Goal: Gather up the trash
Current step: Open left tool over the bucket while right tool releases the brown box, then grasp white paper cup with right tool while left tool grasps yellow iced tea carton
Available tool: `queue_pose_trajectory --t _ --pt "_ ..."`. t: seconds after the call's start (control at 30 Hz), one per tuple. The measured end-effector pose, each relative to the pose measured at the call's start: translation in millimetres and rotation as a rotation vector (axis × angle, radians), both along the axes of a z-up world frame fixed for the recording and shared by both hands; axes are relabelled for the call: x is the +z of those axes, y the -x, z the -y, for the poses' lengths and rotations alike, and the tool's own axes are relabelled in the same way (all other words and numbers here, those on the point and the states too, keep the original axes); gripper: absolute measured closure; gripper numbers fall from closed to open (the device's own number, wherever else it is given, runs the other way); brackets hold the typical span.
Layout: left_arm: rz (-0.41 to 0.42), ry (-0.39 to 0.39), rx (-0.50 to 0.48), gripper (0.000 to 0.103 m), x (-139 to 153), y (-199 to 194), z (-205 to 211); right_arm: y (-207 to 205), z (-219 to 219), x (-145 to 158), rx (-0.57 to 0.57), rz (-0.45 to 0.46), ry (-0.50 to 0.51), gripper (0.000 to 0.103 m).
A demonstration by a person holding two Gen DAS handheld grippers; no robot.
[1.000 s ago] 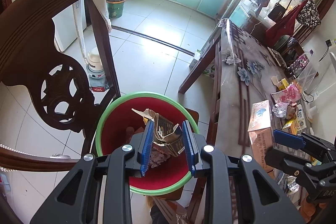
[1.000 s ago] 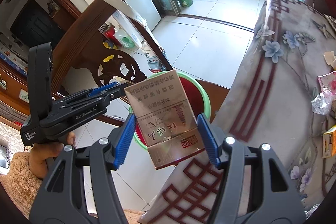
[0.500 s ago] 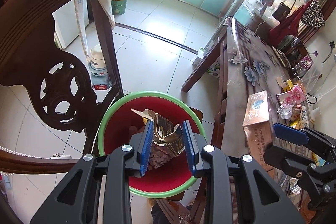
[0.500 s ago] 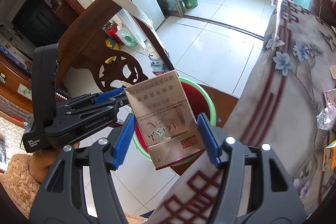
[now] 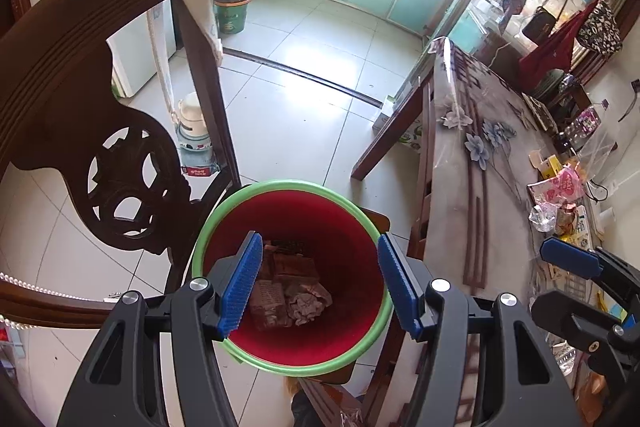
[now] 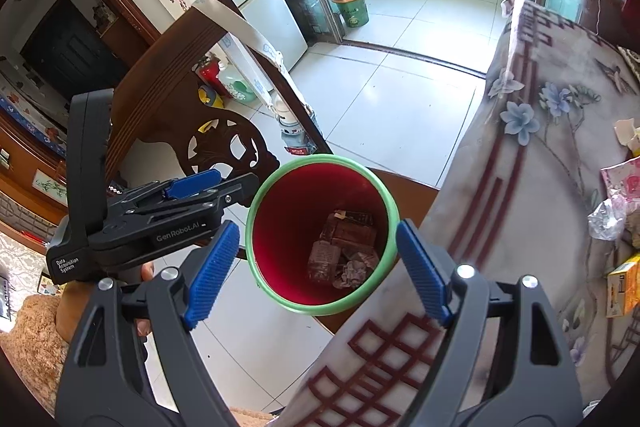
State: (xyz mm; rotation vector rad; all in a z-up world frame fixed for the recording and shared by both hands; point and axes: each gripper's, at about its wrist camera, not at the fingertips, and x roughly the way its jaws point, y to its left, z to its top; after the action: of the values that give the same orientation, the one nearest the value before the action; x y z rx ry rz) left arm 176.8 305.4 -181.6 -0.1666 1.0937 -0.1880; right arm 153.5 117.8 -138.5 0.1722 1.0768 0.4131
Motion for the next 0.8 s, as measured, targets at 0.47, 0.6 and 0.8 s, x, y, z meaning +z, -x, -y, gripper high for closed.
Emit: queue_pose_trajectory --t 0.47,0.6,0.8 --pt "0.053 0.013 -0.113 0.046 23 15 39 30 43 16 -0.099 0.052 0.035 0.022" --pt "0.053 0.02 -0.17 0.046 24 21 56 45 76 8 -0.203 0.027 0.079 0.022" --pt "0.04 0.039 -0.256 0.046 22 27 86 92 171 -13 -0.494 -0.067 0.163 0.02"
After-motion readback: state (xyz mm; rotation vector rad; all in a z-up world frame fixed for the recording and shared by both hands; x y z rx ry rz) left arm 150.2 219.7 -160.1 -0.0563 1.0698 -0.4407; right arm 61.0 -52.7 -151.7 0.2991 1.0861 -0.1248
